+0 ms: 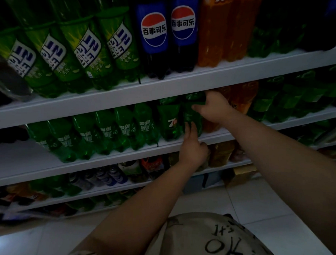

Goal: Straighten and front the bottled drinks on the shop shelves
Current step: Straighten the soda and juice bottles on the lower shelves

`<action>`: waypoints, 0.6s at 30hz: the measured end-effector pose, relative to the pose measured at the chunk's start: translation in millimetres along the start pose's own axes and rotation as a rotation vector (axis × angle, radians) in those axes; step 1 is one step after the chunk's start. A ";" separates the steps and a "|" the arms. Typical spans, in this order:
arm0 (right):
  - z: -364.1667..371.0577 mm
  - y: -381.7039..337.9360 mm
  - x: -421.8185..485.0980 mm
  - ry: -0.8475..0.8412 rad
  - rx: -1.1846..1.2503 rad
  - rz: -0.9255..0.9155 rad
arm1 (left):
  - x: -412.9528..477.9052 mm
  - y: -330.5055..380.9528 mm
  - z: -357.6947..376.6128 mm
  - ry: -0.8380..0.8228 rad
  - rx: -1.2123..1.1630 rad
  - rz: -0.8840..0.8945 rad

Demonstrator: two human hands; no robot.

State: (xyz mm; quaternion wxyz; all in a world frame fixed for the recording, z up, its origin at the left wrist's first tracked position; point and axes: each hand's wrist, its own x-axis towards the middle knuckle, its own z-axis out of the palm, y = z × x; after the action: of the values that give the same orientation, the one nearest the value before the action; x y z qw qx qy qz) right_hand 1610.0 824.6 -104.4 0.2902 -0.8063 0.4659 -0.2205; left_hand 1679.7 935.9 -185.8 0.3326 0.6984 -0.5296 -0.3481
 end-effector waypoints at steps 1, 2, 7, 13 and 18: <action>0.7 0.1 -0.2 0.011 0.019 -0.003 | -2.1 -0.3 0.5 -0.009 0.011 0.023; 2.3 -0.5 -0.3 0.025 0.016 -0.005 | -3.9 -0.5 1.4 -0.020 0.014 0.034; 6.6 -8.1 -5.9 0.184 -0.149 -0.075 | -7.8 -5.8 3.1 -0.044 -0.002 0.016; -9.4 -3.5 -1.0 -0.015 -0.066 -0.020 | 0.5 -5.8 -4.5 -0.053 -0.020 -0.004; -11.0 -4.9 0.9 0.031 -0.170 -0.010 | 7.3 -3.0 -6.9 -0.068 -0.072 -0.032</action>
State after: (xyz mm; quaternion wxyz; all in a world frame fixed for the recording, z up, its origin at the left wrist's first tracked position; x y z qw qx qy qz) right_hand 1606.6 822.8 -92.9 0.2126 -0.8268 0.4833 -0.1941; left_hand 1688.5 930.2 -185.6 0.3338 0.6822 -0.5165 -0.3955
